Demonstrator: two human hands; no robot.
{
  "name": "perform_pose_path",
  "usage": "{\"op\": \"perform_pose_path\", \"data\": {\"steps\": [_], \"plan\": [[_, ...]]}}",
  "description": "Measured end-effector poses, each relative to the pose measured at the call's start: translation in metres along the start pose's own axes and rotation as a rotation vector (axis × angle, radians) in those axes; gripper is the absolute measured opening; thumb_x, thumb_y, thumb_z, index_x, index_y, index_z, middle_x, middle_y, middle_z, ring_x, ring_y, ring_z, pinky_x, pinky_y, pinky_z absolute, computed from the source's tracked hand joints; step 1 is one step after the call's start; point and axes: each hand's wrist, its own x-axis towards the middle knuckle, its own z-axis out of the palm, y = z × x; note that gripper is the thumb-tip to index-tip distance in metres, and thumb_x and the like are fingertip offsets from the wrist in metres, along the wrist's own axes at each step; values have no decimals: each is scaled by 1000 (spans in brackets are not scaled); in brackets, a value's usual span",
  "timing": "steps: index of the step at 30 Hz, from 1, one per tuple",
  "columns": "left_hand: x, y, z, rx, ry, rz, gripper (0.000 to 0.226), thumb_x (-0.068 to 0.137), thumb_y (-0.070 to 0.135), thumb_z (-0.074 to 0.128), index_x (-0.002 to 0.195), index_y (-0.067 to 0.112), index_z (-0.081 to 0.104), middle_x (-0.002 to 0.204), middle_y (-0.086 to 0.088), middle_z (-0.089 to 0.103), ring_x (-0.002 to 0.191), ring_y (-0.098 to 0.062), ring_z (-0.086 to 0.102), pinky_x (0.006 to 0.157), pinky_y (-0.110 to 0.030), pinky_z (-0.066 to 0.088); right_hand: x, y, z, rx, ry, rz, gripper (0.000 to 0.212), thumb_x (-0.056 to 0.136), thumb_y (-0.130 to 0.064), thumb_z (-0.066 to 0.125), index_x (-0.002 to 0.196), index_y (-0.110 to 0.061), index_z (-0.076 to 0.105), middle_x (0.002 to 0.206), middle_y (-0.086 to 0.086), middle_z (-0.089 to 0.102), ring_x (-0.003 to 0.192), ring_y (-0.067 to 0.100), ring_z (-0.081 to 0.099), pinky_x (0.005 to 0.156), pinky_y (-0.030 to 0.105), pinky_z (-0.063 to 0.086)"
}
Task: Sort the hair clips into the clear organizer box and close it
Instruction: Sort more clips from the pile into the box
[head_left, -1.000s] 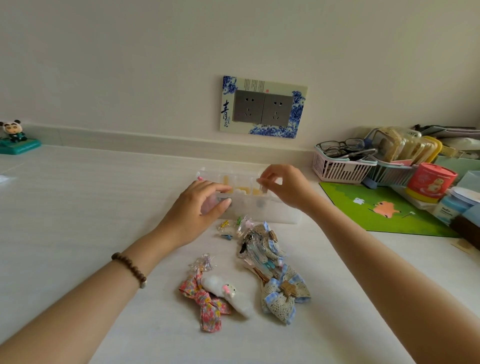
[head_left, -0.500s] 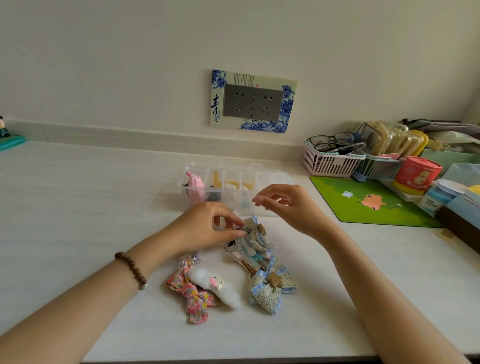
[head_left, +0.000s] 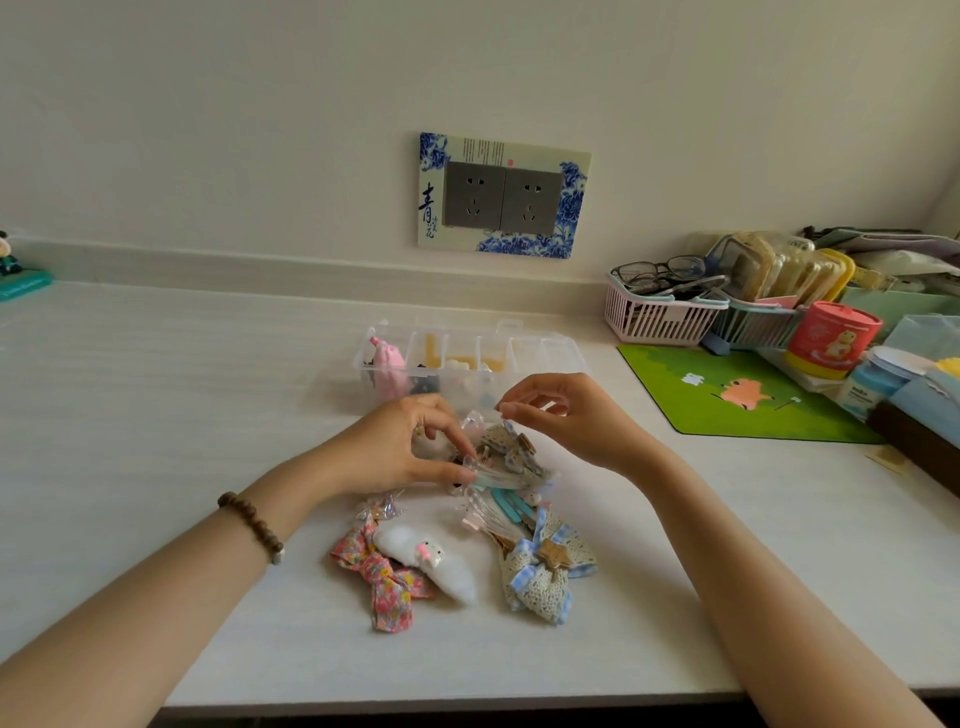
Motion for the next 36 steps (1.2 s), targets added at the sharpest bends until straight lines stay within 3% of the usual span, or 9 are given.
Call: {"op": "perform_pose_path", "data": {"steps": [7, 10, 13, 16, 18, 22, 26, 30, 36], "plan": [[-2, 8, -10, -113, 335, 60, 22, 62, 47, 72, 78, 31, 69, 79, 7, 69, 75, -6, 61, 74, -26, 49, -2, -6, 4, 292, -31, 5, 20, 84, -22, 64, 96, -7, 69, 84, 1, 73, 76, 10, 69, 70, 17, 52], [-2, 10, -6, -123, 361, 78, 23, 64, 44, 72, 81, 30, 66, 81, 18, 67, 74, -4, 62, 74, -22, 50, -2, -9, 3, 432, 32, 18, 22, 79, -17, 68, 99, -9, 67, 82, 3, 75, 73, 14, 71, 67, 21, 56], [-1, 10, -7, -182, 266, 62, 32, 67, 43, 75, 92, 25, 65, 86, 17, 68, 77, -3, 62, 76, -21, 49, 5, -13, -4, 569, 174, 48, 28, 69, -20, 70, 91, -8, 59, 71, 1, 74, 65, 12, 70, 62, 20, 57], [-4, 9, -10, -181, 117, 24, 39, 63, 53, 76, 92, 28, 69, 87, 13, 70, 77, -2, 62, 73, -23, 50, 26, -12, -19, 405, 412, 22, 18, 73, -16, 72, 78, -8, 58, 69, 2, 70, 57, 4, 66, 58, 16, 54], [-7, 9, -11, -125, 15, -12, 39, 59, 57, 75, 88, 32, 71, 87, 12, 71, 72, -1, 60, 70, -26, 50, 43, -10, -26, 242, 471, -10, 14, 77, -17, 72, 78, -9, 60, 73, 3, 69, 58, 4, 66, 59, 14, 53], [-10, 14, -11, -95, -124, -80, 35, 59, 52, 77, 88, 33, 73, 84, 21, 69, 71, 0, 56, 70, -24, 47, 71, -5, -27, -35, 344, -6, 18, 81, -24, 68, 91, -9, 64, 85, -1, 70, 75, 5, 66, 72, 18, 55], [-11, 15, -9, -55, -156, -66, 29, 61, 45, 81, 86, 35, 73, 87, 23, 66, 74, 1, 53, 70, -19, 44, 83, -4, -18, -158, 157, 50, 17, 83, -28, 66, 89, -12, 68, 88, 0, 73, 83, 13, 68, 81, 33, 55], [-10, 11, -6, -19, -170, -63, 30, 59, 46, 82, 86, 37, 73, 94, 17, 63, 93, -3, 58, 87, -25, 46, 88, 2, -18, -194, 244, 15, 17, 79, -25, 72, 84, -9, 69, 84, 2, 73, 78, 14, 66, 79, 35, 56], [-8, 7, -6, -20, -135, -58, 17, 65, 44, 79, 79, 37, 74, 85, 18, 58, 82, -1, 55, 75, -22, 42, 88, 2, -18, -154, 258, -18, 17, 80, -26, 70, 82, -10, 70, 81, -1, 74, 76, 8, 67, 81, 30, 54]]}}
